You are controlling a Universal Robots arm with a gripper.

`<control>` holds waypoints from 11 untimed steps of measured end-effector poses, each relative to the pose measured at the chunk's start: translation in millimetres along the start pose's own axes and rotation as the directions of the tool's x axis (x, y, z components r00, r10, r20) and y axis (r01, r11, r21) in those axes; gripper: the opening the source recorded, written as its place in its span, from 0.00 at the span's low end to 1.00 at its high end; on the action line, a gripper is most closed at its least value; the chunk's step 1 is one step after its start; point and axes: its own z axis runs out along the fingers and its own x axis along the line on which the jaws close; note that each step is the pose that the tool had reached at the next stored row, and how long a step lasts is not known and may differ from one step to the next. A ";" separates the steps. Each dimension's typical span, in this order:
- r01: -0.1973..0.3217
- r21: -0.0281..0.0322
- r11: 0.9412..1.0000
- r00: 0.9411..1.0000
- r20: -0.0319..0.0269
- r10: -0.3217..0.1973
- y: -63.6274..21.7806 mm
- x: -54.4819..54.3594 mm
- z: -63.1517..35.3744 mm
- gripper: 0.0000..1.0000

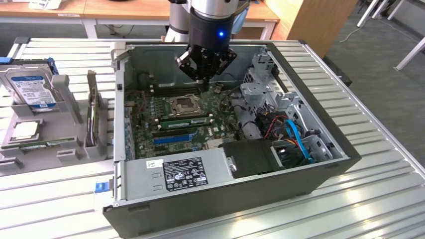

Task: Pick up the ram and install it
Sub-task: 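Press down the ram until it locks into place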

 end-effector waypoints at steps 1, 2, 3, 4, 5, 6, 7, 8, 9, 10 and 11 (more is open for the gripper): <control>0.000 0.000 1.000 1.000 0.000 0.000 0.0 0.0 0.0 0.10; 0.000 0.000 1.000 1.000 0.000 0.000 0.0 0.0 0.0 0.10; 0.000 0.000 1.000 1.000 0.000 0.000 0.0 0.0 0.0 0.10; 0.000 0.000 1.000 1.000 0.000 0.000 0.0 0.0 0.0 0.10; 0.000 0.000 1.000 1.000 0.000 0.000 0.0 0.0 0.0 0.10; 0.000 0.000 1.000 1.000 0.000 0.000 0.0 0.0 0.0 0.10; 0.000 0.000 1.000 1.000 0.000 0.000 0.0 0.0 0.0 0.10; 0.000 0.000 1.000 1.000 0.000 0.000 0.0 0.0 0.0 0.10; -0.001 0.000 1.000 1.000 -0.001 0.001 0.0 0.0 0.0 0.10; -0.003 -0.001 1.000 1.000 -0.006 0.003 0.1 0.0 0.1 0.10; -0.006 -0.003 1.000 1.000 -0.015 0.006 0.1 0.0 0.1 0.10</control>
